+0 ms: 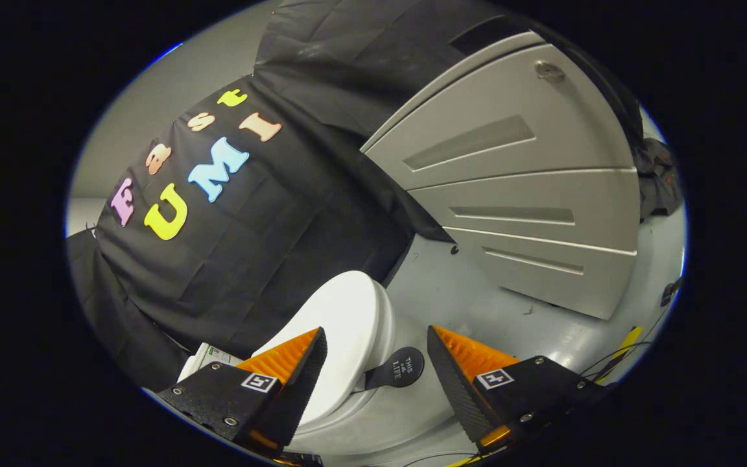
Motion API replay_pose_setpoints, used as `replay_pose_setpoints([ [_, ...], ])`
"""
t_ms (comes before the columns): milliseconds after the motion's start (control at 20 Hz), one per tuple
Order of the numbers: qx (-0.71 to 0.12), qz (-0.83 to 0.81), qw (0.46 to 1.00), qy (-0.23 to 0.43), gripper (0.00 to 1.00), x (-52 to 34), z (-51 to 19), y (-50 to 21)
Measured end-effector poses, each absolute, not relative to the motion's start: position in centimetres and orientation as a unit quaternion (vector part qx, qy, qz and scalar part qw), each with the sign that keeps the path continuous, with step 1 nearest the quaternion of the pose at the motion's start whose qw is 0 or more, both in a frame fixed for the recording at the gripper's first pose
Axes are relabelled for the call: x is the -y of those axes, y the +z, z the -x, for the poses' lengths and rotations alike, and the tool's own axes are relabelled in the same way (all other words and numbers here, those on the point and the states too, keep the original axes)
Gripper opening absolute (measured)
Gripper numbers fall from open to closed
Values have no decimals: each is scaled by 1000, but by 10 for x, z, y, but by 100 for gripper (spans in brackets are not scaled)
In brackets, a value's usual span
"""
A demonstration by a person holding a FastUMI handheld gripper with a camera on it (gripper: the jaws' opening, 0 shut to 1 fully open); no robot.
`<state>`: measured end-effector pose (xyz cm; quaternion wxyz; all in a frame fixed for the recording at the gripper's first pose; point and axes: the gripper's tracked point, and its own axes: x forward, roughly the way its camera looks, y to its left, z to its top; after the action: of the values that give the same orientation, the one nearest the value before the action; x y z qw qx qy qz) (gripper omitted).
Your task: Open the toilet lid.
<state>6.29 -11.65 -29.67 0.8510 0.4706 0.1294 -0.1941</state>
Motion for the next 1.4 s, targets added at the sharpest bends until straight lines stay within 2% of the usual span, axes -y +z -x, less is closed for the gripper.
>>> replay_pose_setpoints([
  [350,-158,-526,812,-195,93,103,-67,-331],
  [400,-158,-530,810,-197,88,102,-67,-333],
  [450,-155,-534,807,-198,77,102,-69,-333],
  [700,-156,-542,804,-190,48,98,-73,-330],
  [800,-163,-538,805,-191,42,99,-73,-330],
  [1050,-164,-563,787,-190,17,101,-75,-334],
  [1400,-169,-558,786,-206,11,100,-75,-329],
])
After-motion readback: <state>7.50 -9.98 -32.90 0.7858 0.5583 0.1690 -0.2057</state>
